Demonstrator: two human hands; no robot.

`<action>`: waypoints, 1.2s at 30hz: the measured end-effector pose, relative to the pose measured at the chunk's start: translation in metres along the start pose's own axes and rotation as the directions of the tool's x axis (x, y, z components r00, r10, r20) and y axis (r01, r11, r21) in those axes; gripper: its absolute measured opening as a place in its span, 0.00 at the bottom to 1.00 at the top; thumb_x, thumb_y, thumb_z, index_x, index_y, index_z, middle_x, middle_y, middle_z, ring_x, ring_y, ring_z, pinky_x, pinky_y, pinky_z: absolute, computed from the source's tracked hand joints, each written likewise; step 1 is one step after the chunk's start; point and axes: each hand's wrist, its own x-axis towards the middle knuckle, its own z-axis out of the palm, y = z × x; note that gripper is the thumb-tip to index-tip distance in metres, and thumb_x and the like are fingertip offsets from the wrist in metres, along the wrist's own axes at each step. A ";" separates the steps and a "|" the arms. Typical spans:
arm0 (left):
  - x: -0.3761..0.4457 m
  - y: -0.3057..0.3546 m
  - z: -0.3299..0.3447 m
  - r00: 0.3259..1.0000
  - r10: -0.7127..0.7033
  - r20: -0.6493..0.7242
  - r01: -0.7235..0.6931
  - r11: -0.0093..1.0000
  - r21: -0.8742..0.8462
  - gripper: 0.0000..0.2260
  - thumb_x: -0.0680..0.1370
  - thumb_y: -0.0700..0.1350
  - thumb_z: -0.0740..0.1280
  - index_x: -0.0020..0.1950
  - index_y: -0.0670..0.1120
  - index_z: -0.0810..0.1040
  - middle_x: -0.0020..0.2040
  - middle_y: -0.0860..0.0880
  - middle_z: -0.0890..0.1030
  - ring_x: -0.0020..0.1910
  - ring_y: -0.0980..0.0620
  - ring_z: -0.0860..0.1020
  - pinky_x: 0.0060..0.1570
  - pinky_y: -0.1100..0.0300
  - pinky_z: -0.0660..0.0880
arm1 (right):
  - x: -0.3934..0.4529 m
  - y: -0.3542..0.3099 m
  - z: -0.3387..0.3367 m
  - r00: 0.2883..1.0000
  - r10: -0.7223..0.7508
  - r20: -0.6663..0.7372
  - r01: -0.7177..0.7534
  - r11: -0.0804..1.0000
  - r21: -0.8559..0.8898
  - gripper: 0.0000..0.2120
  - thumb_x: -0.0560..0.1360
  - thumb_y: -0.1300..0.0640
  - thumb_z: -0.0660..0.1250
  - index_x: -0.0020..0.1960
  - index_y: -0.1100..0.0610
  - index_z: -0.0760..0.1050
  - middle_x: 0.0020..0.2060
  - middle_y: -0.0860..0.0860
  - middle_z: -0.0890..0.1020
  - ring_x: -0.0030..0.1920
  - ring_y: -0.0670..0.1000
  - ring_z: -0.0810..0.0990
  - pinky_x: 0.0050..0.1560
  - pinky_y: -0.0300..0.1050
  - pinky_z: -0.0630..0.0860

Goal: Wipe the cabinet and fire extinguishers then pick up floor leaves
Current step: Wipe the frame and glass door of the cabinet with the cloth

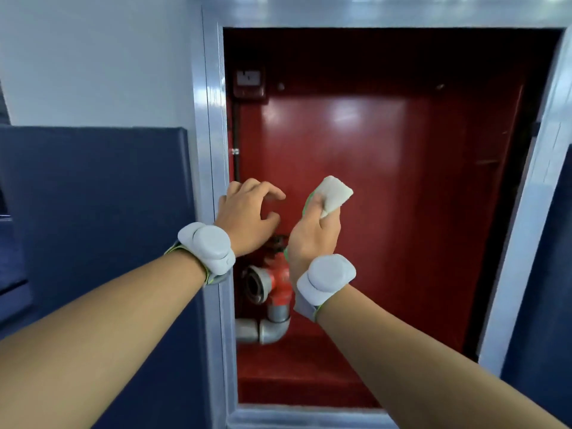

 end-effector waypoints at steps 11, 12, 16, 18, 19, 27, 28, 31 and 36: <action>0.138 0.007 -0.093 0.942 0.244 -0.229 -0.179 0.945 0.273 0.18 0.71 0.41 0.65 0.60 0.54 0.77 0.61 0.52 0.73 0.65 0.44 0.66 0.64 0.51 0.63 | 0.118 -0.104 0.092 0.772 -0.600 -0.209 0.619 0.785 0.035 0.29 0.81 0.51 0.54 0.79 0.60 0.54 0.77 0.53 0.63 0.77 0.50 0.60 0.77 0.51 0.57; 0.148 0.007 -0.101 0.926 0.276 -0.257 -0.198 0.936 0.291 0.19 0.71 0.41 0.65 0.61 0.54 0.77 0.62 0.52 0.72 0.65 0.44 0.66 0.63 0.51 0.63 | 0.128 -0.112 0.100 0.748 -0.629 -0.213 0.647 0.762 0.024 0.29 0.81 0.52 0.54 0.79 0.60 0.53 0.77 0.54 0.61 0.78 0.50 0.59 0.78 0.50 0.56; 0.181 0.005 -0.130 0.882 0.363 -0.299 -0.247 0.898 0.363 0.25 0.71 0.41 0.67 0.68 0.53 0.73 0.68 0.52 0.68 0.70 0.44 0.63 0.65 0.52 0.60 | 0.175 -0.140 0.121 0.640 -0.761 -0.110 0.740 0.648 -0.181 0.29 0.82 0.54 0.55 0.79 0.61 0.51 0.78 0.56 0.59 0.77 0.54 0.58 0.77 0.53 0.56; 0.197 0.002 -0.140 0.882 0.394 -0.258 -0.269 0.871 0.412 0.28 0.73 0.43 0.67 0.73 0.53 0.68 0.73 0.51 0.65 0.73 0.45 0.60 0.69 0.50 0.59 | 0.204 -0.153 0.127 0.586 -0.810 -0.032 0.769 0.568 -0.293 0.29 0.82 0.53 0.54 0.79 0.61 0.52 0.77 0.57 0.62 0.76 0.56 0.60 0.76 0.55 0.58; 0.204 0.000 -0.145 0.888 0.399 -0.230 -0.272 0.857 0.438 0.30 0.74 0.45 0.67 0.75 0.53 0.65 0.75 0.51 0.62 0.75 0.46 0.58 0.71 0.49 0.58 | 0.218 -0.158 0.130 0.573 -0.819 -0.008 0.771 0.543 -0.333 0.29 0.81 0.52 0.54 0.79 0.61 0.53 0.76 0.58 0.63 0.75 0.57 0.62 0.75 0.55 0.59; 0.234 -0.023 -0.154 0.921 0.366 -0.130 -0.239 0.797 0.555 0.39 0.76 0.53 0.68 0.81 0.49 0.50 0.79 0.51 0.54 0.77 0.46 0.55 0.74 0.50 0.56 | 0.251 -0.115 0.174 0.530 -0.842 0.102 0.655 0.330 -0.679 0.30 0.81 0.49 0.54 0.78 0.64 0.55 0.78 0.59 0.59 0.79 0.59 0.52 0.79 0.55 0.42; 0.236 -0.025 -0.153 0.919 0.372 -0.130 -0.242 0.794 0.558 0.39 0.76 0.53 0.68 0.81 0.49 0.49 0.79 0.52 0.55 0.77 0.46 0.55 0.74 0.50 0.56 | 0.246 -0.107 0.185 0.489 -0.862 0.132 0.663 0.269 -0.698 0.30 0.81 0.49 0.54 0.78 0.64 0.57 0.78 0.60 0.59 0.79 0.60 0.52 0.79 0.55 0.42; 0.242 -0.029 -0.154 0.897 0.405 -0.176 -0.248 0.792 0.557 0.38 0.75 0.49 0.66 0.81 0.48 0.51 0.78 0.51 0.59 0.74 0.45 0.60 0.71 0.50 0.60 | 0.221 -0.089 0.222 0.373 -0.856 0.359 0.777 0.076 -0.625 0.30 0.79 0.51 0.54 0.77 0.65 0.59 0.77 0.61 0.60 0.79 0.60 0.54 0.78 0.56 0.45; 0.248 -0.044 -0.154 0.868 0.430 -0.249 -0.222 0.784 0.580 0.40 0.68 0.57 0.58 0.80 0.49 0.56 0.72 0.50 0.66 0.68 0.44 0.65 0.65 0.48 0.62 | 0.237 -0.103 0.185 0.148 -0.650 0.746 0.815 -0.347 -0.464 0.31 0.81 0.43 0.49 0.79 0.58 0.56 0.79 0.55 0.58 0.79 0.57 0.54 0.77 0.60 0.52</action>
